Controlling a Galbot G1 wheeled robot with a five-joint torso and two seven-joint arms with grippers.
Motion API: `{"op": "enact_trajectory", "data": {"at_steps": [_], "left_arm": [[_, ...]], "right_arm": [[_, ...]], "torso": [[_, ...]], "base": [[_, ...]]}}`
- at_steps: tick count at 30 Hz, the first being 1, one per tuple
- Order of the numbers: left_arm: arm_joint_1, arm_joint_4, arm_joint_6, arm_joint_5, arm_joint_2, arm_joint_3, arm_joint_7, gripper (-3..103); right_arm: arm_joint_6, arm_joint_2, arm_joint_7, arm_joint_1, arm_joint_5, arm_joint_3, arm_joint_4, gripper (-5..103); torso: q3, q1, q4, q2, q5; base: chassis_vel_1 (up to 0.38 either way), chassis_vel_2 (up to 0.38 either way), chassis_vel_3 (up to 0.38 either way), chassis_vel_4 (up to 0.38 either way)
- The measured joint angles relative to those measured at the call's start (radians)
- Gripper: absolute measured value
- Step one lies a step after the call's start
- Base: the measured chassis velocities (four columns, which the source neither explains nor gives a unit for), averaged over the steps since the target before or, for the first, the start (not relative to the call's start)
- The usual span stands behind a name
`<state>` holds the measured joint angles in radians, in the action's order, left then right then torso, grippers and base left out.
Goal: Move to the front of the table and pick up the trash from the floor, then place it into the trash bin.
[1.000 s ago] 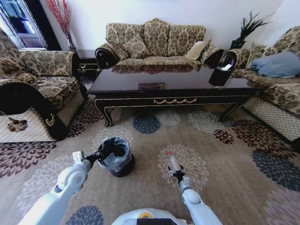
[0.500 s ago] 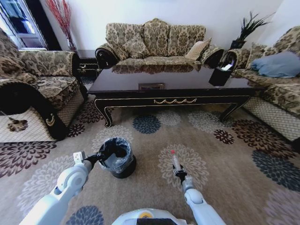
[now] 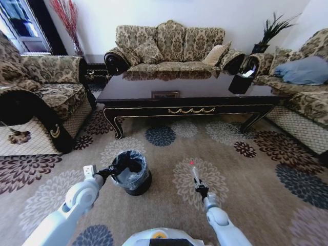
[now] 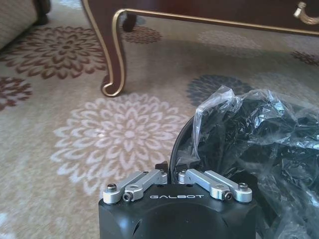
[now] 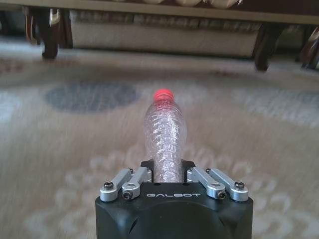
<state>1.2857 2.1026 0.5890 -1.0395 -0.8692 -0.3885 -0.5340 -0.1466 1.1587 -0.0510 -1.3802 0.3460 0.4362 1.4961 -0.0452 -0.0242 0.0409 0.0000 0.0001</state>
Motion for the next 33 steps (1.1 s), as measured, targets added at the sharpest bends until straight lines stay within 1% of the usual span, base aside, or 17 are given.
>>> {"op": "enact_trajectory", "data": {"at_steps": [1,3,5,6,7,9,11,12,14,15,17,20,21,26,27,31,33], "left_arm": [[-0.018,-0.006,0.004,0.008,-0.003,0.020,0.000,4],[-0.018,-0.006,0.004,0.008,-0.003,0.020,0.000,4],[-0.042,-0.019,0.014,0.023,-0.008,0.056,0.000,4],[-0.039,-0.019,0.016,0.029,-0.011,0.063,-0.001,4],[-0.039,-0.019,0.016,0.029,-0.011,0.063,-0.001,4],[-0.047,-0.018,0.021,0.033,-0.019,0.082,-0.013,4],[-0.097,-0.025,0.028,0.034,-0.031,0.150,-0.037,4],[-0.097,-0.025,0.028,0.034,-0.031,0.150,-0.037,4],[-0.163,-0.040,0.033,0.032,-0.046,0.236,-0.058,4],[-0.163,-0.040,0.033,0.032,-0.046,0.236,-0.058,4],[-0.213,-0.056,0.035,0.029,-0.060,0.296,-0.074,4],[-0.309,-0.091,0.039,0.002,-0.094,0.401,-0.124,4],[-0.309,-0.091,0.039,0.002,-0.094,0.401,-0.124,4],[-0.450,-0.129,0.043,-0.052,-0.154,0.541,-0.184,4],[-0.450,-0.129,0.043,-0.052,-0.154,0.541,-0.184,4],[-0.542,-0.153,0.048,-0.089,-0.198,0.644,-0.221,4],[-0.559,-0.160,0.049,-0.094,-0.206,0.664,-0.225,4]], "right_arm": [[0.002,-0.011,-0.011,-0.021,0.017,0.020,0.058,25],[0.002,-0.011,-0.011,-0.021,0.017,0.020,0.058,25],[0.015,-0.046,-0.026,-0.069,0.064,0.055,0.201,25],[0.020,-0.070,-0.026,-0.078,0.079,0.056,0.253,25],[0.020,-0.070,-0.026,-0.078,0.079,0.056,0.253,25],[0.028,-0.100,-0.026,-0.092,0.103,0.058,0.321,25],[0.039,-0.118,-0.025,-0.131,0.128,0.076,0.419,25],[0.039,-0.118,-0.025,-0.131,0.128,0.076,0.419,25],[0.052,-0.125,-0.025,-0.173,0.146,0.096,0.512,25],[0.052,-0.125,-0.025,-0.173,0.146,0.096,0.512,25],[0.065,-0.126,-0.029,-0.203,0.164,0.108,0.587,25],[0.094,-0.128,-0.039,-0.252,0.199,0.123,0.704,25],[0.094,-0.128,-0.039,-0.252,0.199,0.123,0.704,25],[0.104,-0.127,-0.042,-0.304,0.201,0.125,0.793,25],[0.104,-0.127,-0.042,-0.304,0.201,0.125,0.793,25],[0.113,-0.115,-0.038,-0.330,0.193,0.118,0.822,25],[0.115,-0.110,-0.038,-0.331,0.193,0.119,0.826,25]], "torso": [[0.000,0.000,-0.0003,0.000,-0.0001],[0.000,0.000,-0.0003,0.000,-0.0001],[0.000,0.000,0.0002,0.000,0.0001],[0.000,0.000,-0.0002,0.000,-0.0002],[0.000,0.000,-0.0002,0.000,-0.0002],[0.000,0.000,-0.0023,0.000,-0.0001],[0.000,0.000,-0.0011,0.000,0.0004],[0.000,0.000,-0.0011,0.000,0.0004],[0.000,0.000,0.0000,0.000,-0.0003],[0.000,0.000,0.0000,0.000,-0.0003],[0.000,0.000,-0.0001,0.000,0.0001],[0.000,0.000,-0.0006,0.000,0.0002],[0.000,0.000,-0.0006,0.000,0.0002],[0.000,0.000,-0.0003,0.000,0.0000],[0.000,0.000,-0.0003,0.000,0.0000],[0.000,0.000,-0.0006,0.000,0.0000],[0.000,0.000,-0.0006,0.000,0.0000]], "base": [[0.000,0.000,0.000,0.000],[0.000,0.000,0.000,0.000],[0.000,0.000,0.000,0.000],[0.000,0.000,0.000,0.000],[0.000,0.000,0.000,0.000],[0.000,0.000,0.000,0.000],[0.000,0.000,0.000,0.000],[0.000,0.000,0.000,0.000],[0.000,0.000,0.000,0.000],[0.000,0.000,0.000,0.000],[0.000,0.000,0.000,0.000],[0.000,0.000,0.000,0.000],[0.000,0.000,0.000,0.000],[0.000,0.000,0.000,0.000],[0.000,0.000,0.000,0.000],[0.000,0.000,0.000,0.000],[0.000,0.000,0.000,0.000]]}}
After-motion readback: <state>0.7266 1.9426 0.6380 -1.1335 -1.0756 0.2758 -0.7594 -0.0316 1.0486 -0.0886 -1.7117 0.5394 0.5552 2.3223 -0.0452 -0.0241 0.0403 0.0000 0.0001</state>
